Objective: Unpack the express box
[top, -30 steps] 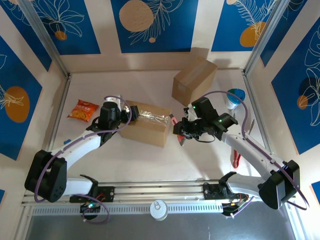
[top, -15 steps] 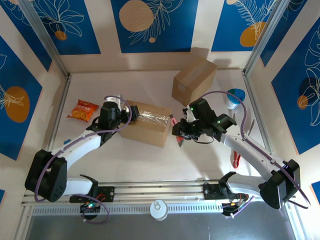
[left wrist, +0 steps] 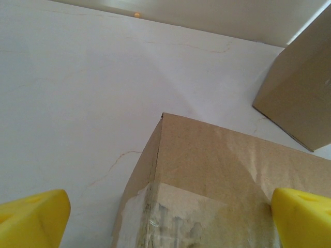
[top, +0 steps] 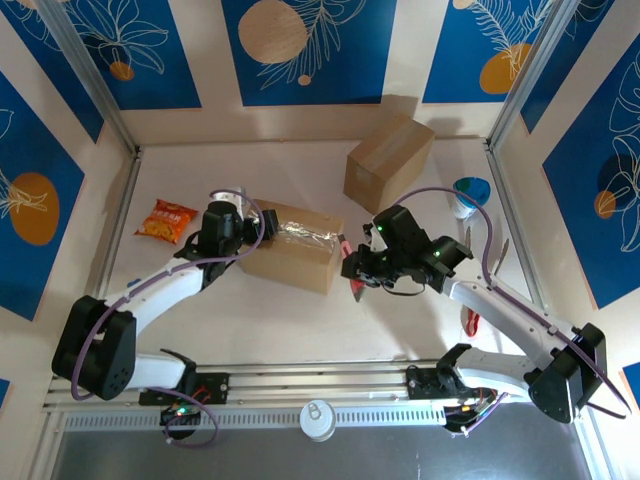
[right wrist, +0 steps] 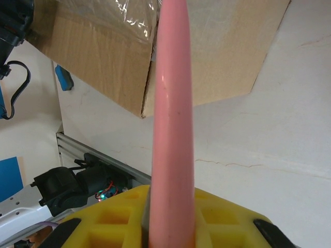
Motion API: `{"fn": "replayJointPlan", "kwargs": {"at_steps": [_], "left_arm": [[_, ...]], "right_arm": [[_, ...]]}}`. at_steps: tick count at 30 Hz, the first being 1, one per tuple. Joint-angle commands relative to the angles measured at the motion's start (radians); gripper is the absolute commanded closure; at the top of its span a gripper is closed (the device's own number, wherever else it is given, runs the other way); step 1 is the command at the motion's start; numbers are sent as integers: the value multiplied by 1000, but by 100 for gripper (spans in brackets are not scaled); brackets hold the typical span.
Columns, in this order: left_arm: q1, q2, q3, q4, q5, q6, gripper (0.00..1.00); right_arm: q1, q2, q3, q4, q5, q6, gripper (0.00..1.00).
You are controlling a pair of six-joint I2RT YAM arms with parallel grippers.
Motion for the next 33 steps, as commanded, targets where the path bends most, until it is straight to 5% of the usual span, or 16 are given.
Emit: {"fn": "replayJointPlan", "kwargs": {"at_steps": [1,33], "left_arm": [[-9,71,-46,-164,-26,-13,2],[-9,87,-46,-167,-31,-14,2]], "right_arm": [[31,-11,-29,-15,-51,29,100],[184,-45,-30,7,-5,137,100]]}}
